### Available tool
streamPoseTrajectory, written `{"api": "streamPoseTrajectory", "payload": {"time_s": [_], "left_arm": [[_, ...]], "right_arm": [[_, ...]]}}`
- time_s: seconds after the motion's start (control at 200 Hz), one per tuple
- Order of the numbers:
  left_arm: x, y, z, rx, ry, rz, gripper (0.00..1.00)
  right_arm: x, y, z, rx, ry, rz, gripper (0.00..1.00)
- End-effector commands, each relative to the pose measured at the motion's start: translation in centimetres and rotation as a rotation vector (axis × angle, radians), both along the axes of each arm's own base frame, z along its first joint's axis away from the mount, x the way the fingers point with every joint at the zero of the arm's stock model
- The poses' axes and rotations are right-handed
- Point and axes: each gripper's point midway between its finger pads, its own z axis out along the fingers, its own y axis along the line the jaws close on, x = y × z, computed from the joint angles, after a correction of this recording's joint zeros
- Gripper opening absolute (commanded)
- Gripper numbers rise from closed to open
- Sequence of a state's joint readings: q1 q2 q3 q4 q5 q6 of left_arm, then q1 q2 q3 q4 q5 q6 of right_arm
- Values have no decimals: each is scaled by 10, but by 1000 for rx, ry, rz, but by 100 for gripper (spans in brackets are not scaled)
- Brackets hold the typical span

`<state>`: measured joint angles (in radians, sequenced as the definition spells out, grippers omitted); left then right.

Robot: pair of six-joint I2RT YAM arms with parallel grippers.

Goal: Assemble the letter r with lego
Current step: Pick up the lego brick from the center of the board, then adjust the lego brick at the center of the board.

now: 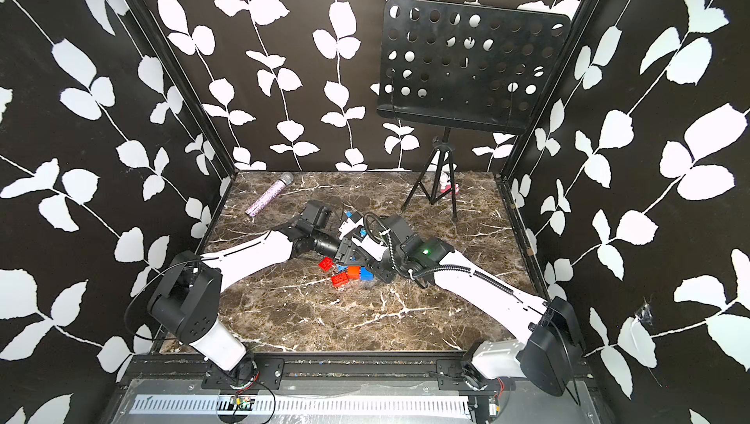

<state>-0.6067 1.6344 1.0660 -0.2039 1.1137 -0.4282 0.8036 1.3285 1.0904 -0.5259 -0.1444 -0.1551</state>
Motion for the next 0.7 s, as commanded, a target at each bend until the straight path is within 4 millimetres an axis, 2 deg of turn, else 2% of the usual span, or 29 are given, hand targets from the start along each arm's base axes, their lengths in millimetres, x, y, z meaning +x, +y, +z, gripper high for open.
{"api": "streamPoseTrajectory", "payload": {"time_s": [0.0,0.07,0.135,0.275,0.345,0.465,0.6,0.695], "left_arm": [[-16,2,19,-15,-60,-50,7],[-8,12,5,74,-77,-1,7],[9,31,-8,184,-91,86,6],[62,96,-34,456,-156,386,8],[82,128,-42,646,-256,506,10],[94,169,-50,908,-336,589,10],[94,191,-58,1038,-357,611,9],[92,224,-64,1196,-347,687,9]], "right_arm": [[23,0,11,39,-79,-75,58],[27,-7,15,53,-85,-103,60],[30,-16,23,83,-93,-134,61],[41,-38,39,197,-94,-219,66],[47,-43,36,224,-72,-253,66],[51,-34,17,217,10,-248,64],[46,-13,-11,234,119,-170,57],[45,-7,-25,213,160,-150,56]]}}
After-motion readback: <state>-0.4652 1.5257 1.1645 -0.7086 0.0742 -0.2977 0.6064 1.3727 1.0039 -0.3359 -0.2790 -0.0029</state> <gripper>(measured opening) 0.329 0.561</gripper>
